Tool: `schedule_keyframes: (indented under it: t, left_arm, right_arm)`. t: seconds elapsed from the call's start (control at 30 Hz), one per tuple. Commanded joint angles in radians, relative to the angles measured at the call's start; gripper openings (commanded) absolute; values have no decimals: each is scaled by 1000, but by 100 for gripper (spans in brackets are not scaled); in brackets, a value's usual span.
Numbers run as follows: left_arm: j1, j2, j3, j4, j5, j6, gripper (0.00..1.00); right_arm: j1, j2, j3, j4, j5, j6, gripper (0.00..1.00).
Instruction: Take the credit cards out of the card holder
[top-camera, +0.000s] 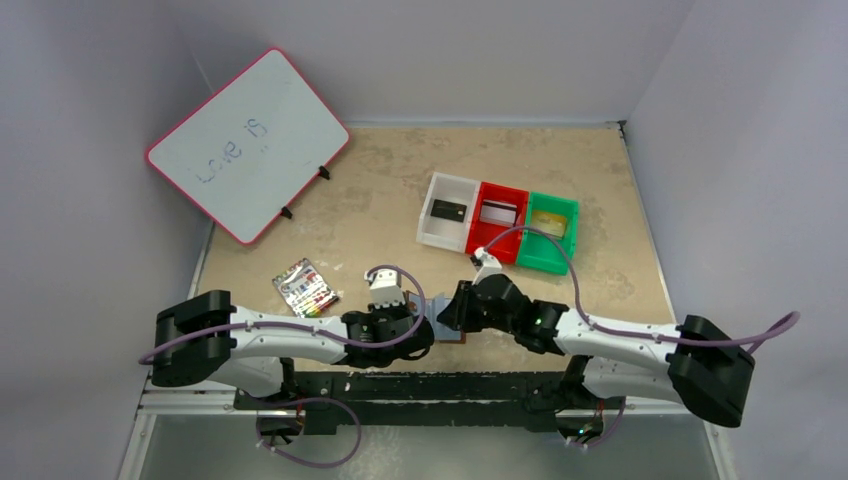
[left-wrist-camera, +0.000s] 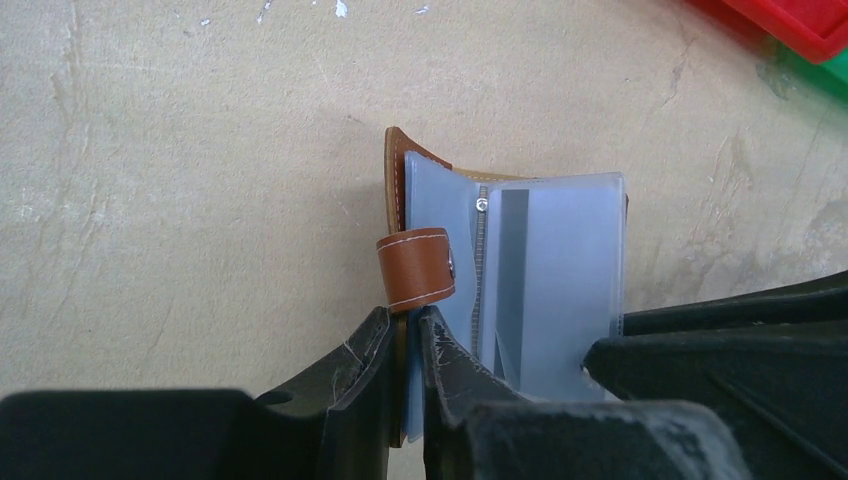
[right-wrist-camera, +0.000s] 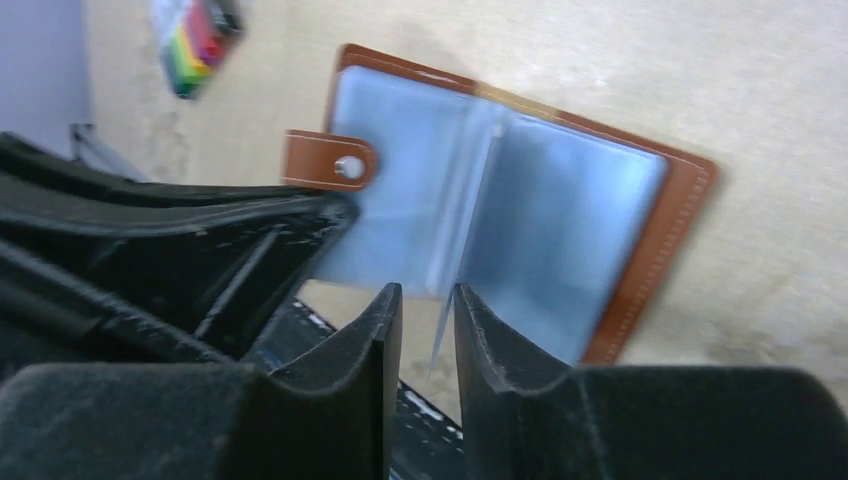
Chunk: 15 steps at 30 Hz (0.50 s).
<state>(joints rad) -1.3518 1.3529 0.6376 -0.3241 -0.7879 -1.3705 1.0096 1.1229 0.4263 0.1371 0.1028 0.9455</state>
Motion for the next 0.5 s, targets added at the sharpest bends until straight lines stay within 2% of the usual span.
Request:
schedule_keyframes:
  t: [0.0,0.2,0.37,0.47]
  left_arm:
    - [-9,-29,-14,30,0,8,14]
    - [-9,-32,-18,20,-6,-7,14]
    - [-8,-66,-40,-38,-29,-70,22]
    - [-9,-117,-79,-47,-38,-101,28]
  right_arm:
    - [2,-41,-32,201,-97,-13,30]
    - [1,55,-9,297,-169,-39,40]
    - [1,125,-3,424,-214,-8,40]
    - [1,166,8,444,-224,-4,32]
